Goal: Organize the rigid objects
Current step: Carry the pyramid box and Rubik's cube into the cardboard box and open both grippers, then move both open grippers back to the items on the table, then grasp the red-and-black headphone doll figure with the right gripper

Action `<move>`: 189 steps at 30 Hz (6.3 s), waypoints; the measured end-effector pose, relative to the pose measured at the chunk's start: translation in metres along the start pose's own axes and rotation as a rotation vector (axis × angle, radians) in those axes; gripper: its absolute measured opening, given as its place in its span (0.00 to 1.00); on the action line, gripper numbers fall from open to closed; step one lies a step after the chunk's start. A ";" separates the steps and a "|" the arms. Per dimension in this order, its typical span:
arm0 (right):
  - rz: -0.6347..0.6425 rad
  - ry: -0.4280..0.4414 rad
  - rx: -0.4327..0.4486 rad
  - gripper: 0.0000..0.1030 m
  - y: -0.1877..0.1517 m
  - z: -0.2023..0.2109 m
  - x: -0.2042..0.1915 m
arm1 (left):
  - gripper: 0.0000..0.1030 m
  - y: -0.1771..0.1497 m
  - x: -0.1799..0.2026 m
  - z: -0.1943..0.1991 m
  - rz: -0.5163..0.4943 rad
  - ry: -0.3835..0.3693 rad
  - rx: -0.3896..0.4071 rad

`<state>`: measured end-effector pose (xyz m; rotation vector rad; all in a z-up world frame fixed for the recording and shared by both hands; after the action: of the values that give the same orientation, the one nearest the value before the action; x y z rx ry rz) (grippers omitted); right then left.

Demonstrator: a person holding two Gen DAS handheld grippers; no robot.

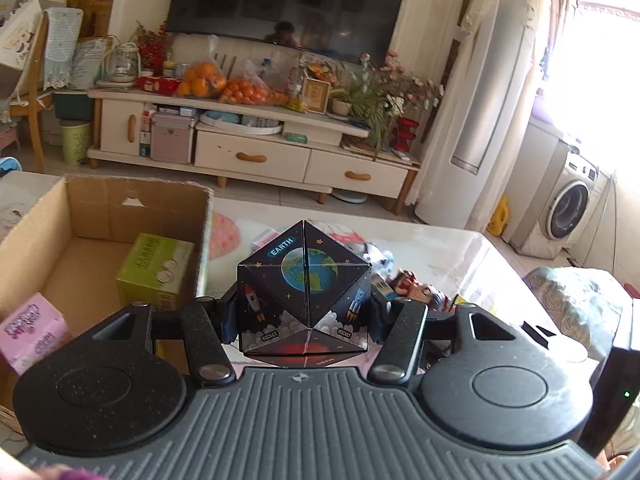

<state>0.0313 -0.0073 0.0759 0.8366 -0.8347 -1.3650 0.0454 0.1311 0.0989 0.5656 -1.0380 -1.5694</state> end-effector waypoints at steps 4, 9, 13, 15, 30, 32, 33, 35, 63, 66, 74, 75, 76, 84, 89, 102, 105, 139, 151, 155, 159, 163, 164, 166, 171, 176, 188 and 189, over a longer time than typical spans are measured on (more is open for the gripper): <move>0.019 0.050 0.029 0.67 0.016 0.007 -0.027 | 0.69 0.009 -0.024 0.009 0.037 0.038 0.026; 0.051 0.123 0.067 0.67 0.041 0.009 -0.066 | 0.69 0.018 -0.061 0.013 0.106 0.113 0.038; 0.076 0.182 0.088 0.67 0.060 0.004 -0.097 | 0.69 0.024 -0.084 0.010 0.166 0.174 0.038; 0.098 0.206 0.096 0.67 0.068 0.000 -0.111 | 0.69 0.027 -0.092 0.008 0.190 0.200 0.040; 0.267 0.335 0.026 0.67 0.089 -0.050 -0.191 | 0.69 0.035 -0.124 -0.002 0.268 0.315 0.021; 0.288 0.356 -0.009 0.67 0.087 -0.056 -0.202 | 0.69 0.033 -0.124 -0.001 0.277 0.323 0.014; 0.297 0.361 -0.020 0.67 0.086 -0.059 -0.206 | 0.69 0.032 -0.126 -0.002 0.278 0.329 0.010; 0.318 0.368 -0.040 0.67 0.083 -0.064 -0.215 | 0.69 0.030 -0.122 0.000 0.277 0.341 0.003; 0.255 0.220 0.080 0.98 0.054 -0.028 -0.196 | 1.00 0.032 -0.112 0.009 0.226 0.391 0.012; 0.202 0.184 0.126 0.99 0.056 -0.019 -0.179 | 1.00 0.032 -0.110 0.011 0.226 0.388 0.033; 0.088 0.128 0.235 0.99 0.047 0.001 -0.139 | 1.00 0.033 -0.103 0.013 0.261 0.333 0.092; 0.095 0.121 0.242 0.99 0.043 0.001 -0.136 | 1.00 0.032 -0.101 0.013 0.257 0.332 0.100; 0.101 0.120 0.245 0.99 0.040 0.002 -0.133 | 1.00 0.032 -0.099 0.013 0.251 0.332 0.110; 0.083 0.080 0.253 0.99 0.023 0.006 -0.108 | 1.00 0.033 -0.085 0.018 0.182 0.373 0.215; 0.060 -0.018 0.207 0.99 0.019 0.002 -0.090 | 1.00 0.034 -0.078 0.015 0.127 0.332 0.221; 0.032 -0.075 0.168 0.99 -0.009 -0.009 -0.041 | 1.00 0.032 -0.063 0.007 0.023 0.238 0.187; 0.017 -0.088 0.162 0.99 -0.010 -0.011 -0.029 | 1.00 0.027 -0.061 0.005 -0.002 0.227 0.173; -0.200 -0.111 0.057 0.99 -0.017 -0.056 0.106 | 1.00 -0.013 -0.016 -0.016 -0.254 0.095 0.013; -0.372 0.055 0.028 0.96 -0.013 -0.098 0.138 | 1.00 -0.032 0.006 -0.036 -0.276 0.056 -0.057; -0.416 0.092 -0.006 0.89 -0.015 -0.111 0.145 | 1.00 -0.036 0.007 -0.042 -0.259 0.051 -0.083; -0.412 0.134 -0.067 0.86 -0.019 -0.122 0.140 | 1.00 -0.037 0.005 -0.046 -0.234 0.056 -0.105; -0.378 0.178 -0.116 0.66 -0.021 -0.126 0.130 | 1.00 -0.038 0.002 -0.052 -0.200 0.056 -0.129; -0.370 0.199 -0.122 0.66 -0.021 -0.126 0.126 | 1.00 -0.039 0.002 -0.052 -0.195 0.057 -0.133; -0.349 0.226 -0.131 0.65 -0.021 -0.124 0.118 | 1.00 -0.040 0.002 -0.054 -0.191 0.058 -0.140; -0.287 0.336 -0.170 0.65 -0.023 -0.117 0.089 | 1.00 -0.040 0.002 -0.056 -0.169 0.057 -0.160; -0.217 0.429 -0.207 0.65 -0.026 -0.108 0.062 | 1.00 -0.042 0.000 -0.059 -0.145 0.068 -0.177; -0.124 0.171 -0.151 0.65 -0.023 -0.103 0.097 | 1.00 -0.049 0.008 -0.079 -0.095 0.075 -0.214; -0.123 0.155 -0.150 0.65 -0.023 -0.103 0.100 | 1.00 -0.049 0.009 -0.083 -0.090 0.078 -0.216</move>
<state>0.1142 -0.1055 0.0084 0.8750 -0.5620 -1.4315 0.0835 0.0957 0.0174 0.5262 -0.7814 -1.6997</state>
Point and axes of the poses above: each gripper's, at about its wrist camera, not at the fingertips, and z roughly against the way its jaws point, x to its right, y to its top, the point moved 6 cm from there along -z, roughly the way its jaws point, and after that the axes turned 3 degrees about -z, right-handed, at the moved point
